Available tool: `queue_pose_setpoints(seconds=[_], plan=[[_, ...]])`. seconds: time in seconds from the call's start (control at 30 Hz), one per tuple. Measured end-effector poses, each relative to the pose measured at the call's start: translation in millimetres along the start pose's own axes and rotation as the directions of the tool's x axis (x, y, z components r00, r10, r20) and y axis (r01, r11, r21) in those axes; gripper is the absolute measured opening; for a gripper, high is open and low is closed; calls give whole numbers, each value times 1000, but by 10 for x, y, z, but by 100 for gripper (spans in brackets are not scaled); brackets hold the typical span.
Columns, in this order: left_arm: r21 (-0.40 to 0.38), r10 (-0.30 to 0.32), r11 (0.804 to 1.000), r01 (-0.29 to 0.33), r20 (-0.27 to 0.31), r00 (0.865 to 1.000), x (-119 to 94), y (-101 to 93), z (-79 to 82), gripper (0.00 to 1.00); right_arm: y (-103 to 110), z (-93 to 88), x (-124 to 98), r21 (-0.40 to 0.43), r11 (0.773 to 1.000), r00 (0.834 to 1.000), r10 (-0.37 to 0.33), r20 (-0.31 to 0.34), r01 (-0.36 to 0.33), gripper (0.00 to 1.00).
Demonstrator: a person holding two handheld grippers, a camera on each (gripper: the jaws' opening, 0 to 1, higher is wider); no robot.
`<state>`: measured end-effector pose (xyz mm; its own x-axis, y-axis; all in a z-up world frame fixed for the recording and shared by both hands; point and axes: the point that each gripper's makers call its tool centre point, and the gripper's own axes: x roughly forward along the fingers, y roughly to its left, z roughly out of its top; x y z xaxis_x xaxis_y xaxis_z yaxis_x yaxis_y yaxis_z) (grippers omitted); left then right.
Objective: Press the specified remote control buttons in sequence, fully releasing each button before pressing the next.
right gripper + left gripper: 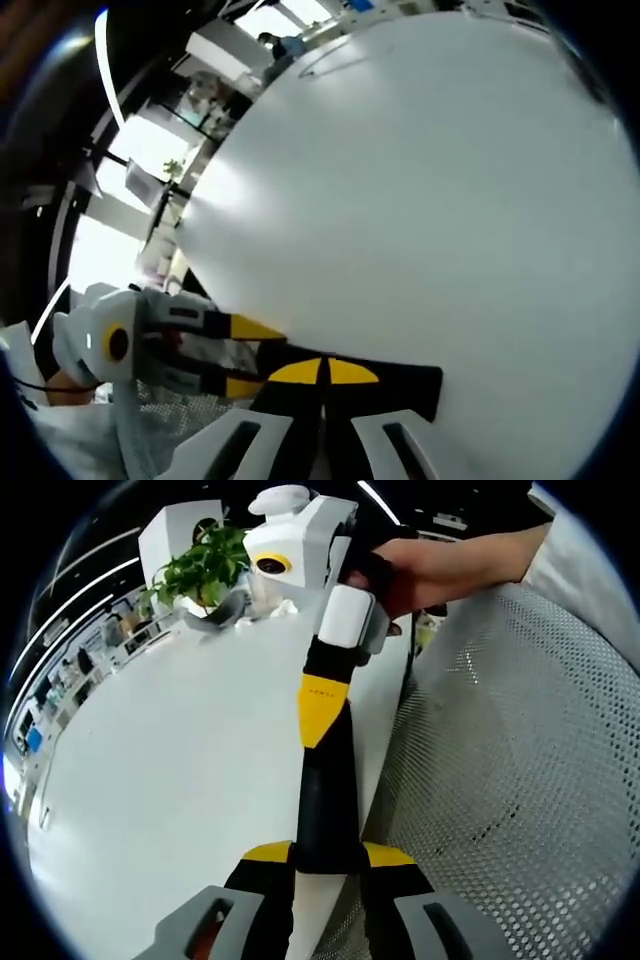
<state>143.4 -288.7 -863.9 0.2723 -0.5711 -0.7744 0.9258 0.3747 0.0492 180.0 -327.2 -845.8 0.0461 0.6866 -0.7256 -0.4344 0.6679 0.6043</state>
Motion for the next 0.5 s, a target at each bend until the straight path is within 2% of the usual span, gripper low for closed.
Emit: queue_pose_setpoints(seconds=[0.07, 0.1, 0.13, 0.5], plan=[[1, 0, 1000, 0, 0, 1000, 0, 2, 1, 24, -15, -22, 27, 8, 1000, 1000, -1, -22, 1, 0], [1, 0, 1000, 0, 0, 1000, -1, 1, 3, 24, -61, -60, 41, 4, 1000, 999, -24, -47, 24, 0], [2, 0, 1000, 0, 0, 1000, -2, 0, 5, 24, -26, -25, 49, 3, 1000, 1000, -4, -25, 4, 0], [4, 1, 1000, -1, 0, 1000, 1, 6, 4, 24, -55, -22, 37, 34, 999, 1000, -18, -7, 18, 0]])
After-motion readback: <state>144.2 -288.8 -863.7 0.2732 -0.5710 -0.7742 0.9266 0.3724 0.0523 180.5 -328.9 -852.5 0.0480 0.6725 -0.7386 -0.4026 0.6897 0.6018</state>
